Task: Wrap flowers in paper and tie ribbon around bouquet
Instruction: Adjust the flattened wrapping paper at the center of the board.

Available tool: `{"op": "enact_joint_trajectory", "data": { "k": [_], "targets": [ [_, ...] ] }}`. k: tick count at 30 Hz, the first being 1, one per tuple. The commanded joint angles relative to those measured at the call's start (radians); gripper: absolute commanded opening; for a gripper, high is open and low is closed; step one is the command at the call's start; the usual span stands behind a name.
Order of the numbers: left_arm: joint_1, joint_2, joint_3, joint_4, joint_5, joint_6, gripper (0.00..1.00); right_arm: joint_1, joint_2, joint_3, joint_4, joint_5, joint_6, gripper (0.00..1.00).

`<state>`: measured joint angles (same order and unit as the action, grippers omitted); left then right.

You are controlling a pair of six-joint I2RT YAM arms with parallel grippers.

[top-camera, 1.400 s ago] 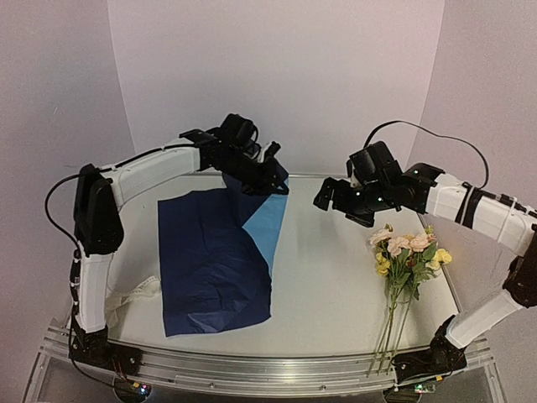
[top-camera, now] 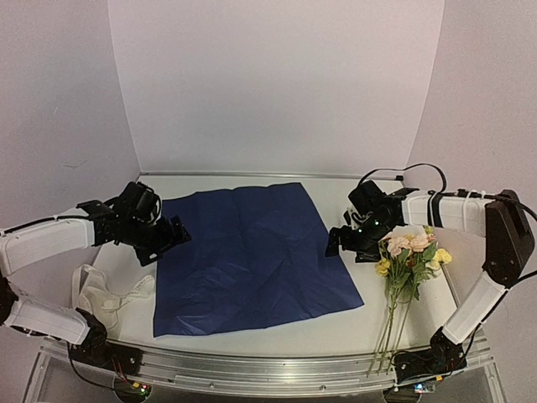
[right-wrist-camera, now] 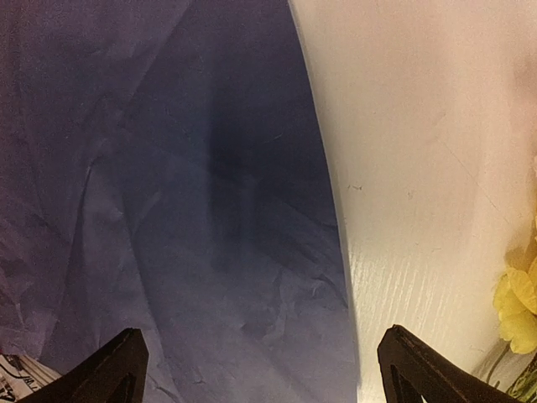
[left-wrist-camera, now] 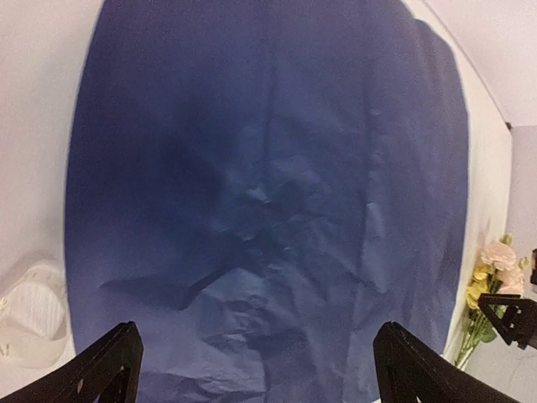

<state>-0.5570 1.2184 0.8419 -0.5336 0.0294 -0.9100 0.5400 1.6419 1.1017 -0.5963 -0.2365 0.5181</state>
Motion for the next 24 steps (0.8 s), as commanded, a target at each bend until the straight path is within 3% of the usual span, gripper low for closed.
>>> {"op": "enact_joint_trajectory", "data": {
  "k": [1,10,19,22,24],
  "targets": [
    [0.006,-0.094,-0.114,-0.037,-0.071,-0.128,1.0,-0.026,0.019,-0.033,0.058,-0.057,-0.005,0.98],
    [0.006,-0.244,-0.327,-0.055,-0.042,-0.25,1.0,-0.026,0.024,-0.128,0.142,-0.099,0.043,0.98],
    [0.005,-0.263,-0.447,0.113,0.109,-0.301,1.0,-0.025,0.018,-0.17,0.183,-0.108,0.067,0.98],
    [0.004,-0.21,-0.458,0.186,0.161,-0.312,0.95,-0.025,0.016,-0.186,0.202,-0.111,0.08,0.98],
    [0.005,-0.194,-0.468,0.23,0.19,-0.328,0.86,-0.026,0.012,-0.197,0.212,-0.114,0.088,0.98]
  ]
}}
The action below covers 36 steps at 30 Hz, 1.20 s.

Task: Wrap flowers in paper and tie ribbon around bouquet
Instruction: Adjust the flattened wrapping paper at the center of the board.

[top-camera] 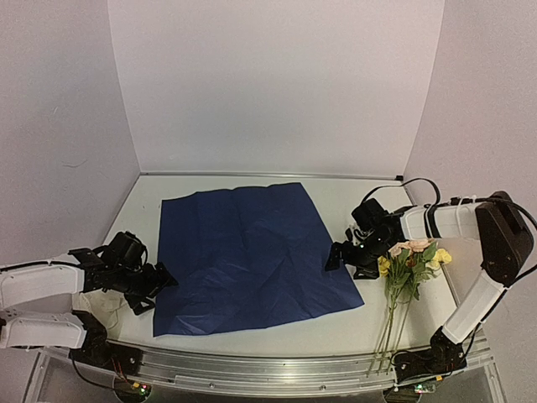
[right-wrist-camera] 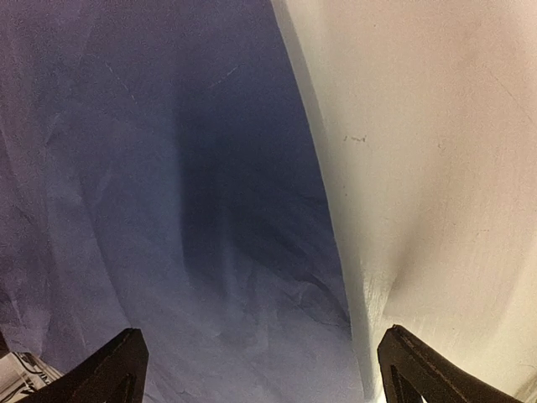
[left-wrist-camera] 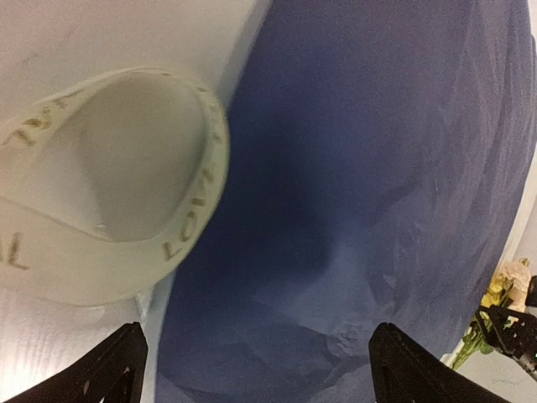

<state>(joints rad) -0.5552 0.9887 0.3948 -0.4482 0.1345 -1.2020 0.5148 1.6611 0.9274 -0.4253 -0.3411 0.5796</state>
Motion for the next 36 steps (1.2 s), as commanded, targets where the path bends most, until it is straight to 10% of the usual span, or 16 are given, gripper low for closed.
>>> {"op": "enact_joint_trajectory", "data": {
  "k": [1,13,16,23,36],
  "targets": [
    [0.004,0.04,-0.024,0.161,0.093,-0.045,0.81,-0.001,-0.01,-0.03,0.045,-0.008,0.03,0.98],
    [0.073,0.17,0.232,0.021,0.004,0.216,0.01,0.0,-0.072,-0.141,0.126,0.012,0.127,0.87],
    [0.132,0.227,0.302,0.012,0.018,0.331,0.0,0.008,-0.097,-0.202,0.185,0.012,0.18,0.73],
    [0.253,0.408,0.441,0.066,0.123,0.53,0.0,0.108,-0.138,-0.294,0.332,0.053,0.343,0.04],
    [0.318,0.837,0.873,0.095,0.205,0.757,0.02,0.466,-0.333,-0.339,0.307,0.399,0.637,0.0]
  ]
}}
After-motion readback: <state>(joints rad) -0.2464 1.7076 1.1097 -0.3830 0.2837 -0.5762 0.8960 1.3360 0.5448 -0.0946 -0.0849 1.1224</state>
